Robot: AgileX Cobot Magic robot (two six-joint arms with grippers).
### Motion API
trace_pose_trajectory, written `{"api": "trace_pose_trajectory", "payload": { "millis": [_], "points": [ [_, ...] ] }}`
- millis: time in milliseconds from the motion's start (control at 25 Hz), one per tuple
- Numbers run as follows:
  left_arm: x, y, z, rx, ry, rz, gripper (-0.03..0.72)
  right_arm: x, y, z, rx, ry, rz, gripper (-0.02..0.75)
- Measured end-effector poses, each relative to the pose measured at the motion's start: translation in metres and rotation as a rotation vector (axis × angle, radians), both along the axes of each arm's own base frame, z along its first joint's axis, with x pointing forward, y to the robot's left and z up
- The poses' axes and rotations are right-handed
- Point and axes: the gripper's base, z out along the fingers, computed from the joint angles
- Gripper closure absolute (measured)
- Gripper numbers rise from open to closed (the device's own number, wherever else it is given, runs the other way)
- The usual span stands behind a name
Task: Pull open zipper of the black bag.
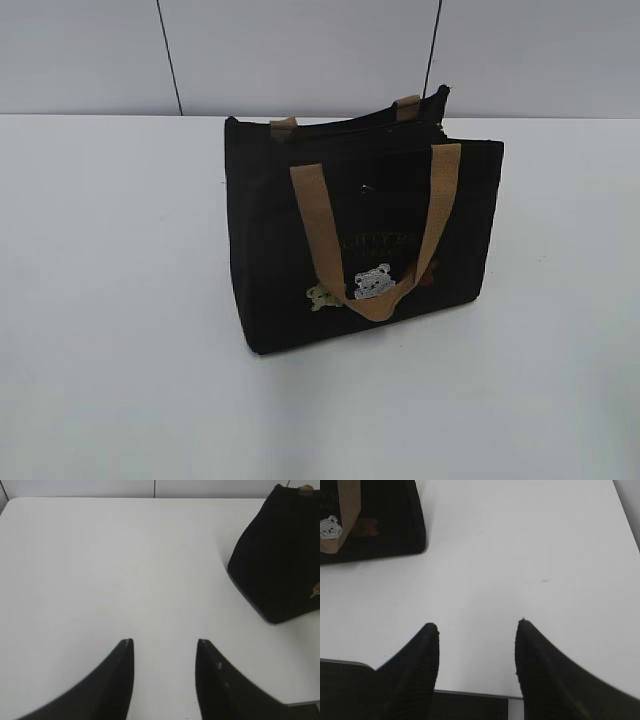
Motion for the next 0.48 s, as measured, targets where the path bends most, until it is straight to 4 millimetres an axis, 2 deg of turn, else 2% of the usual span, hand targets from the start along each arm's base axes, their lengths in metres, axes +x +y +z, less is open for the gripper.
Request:
{"api": "trace_pose_trajectory", "payload": {
  "millis": [480],
  "points": [
    [0.0003, -0.0004, 0.0000, 0.000, 0.000, 0.035, 0.379, 0.0000, 0.0000, 0.0000, 0.000, 0.000, 0.000, 0.360]
  ]
}}
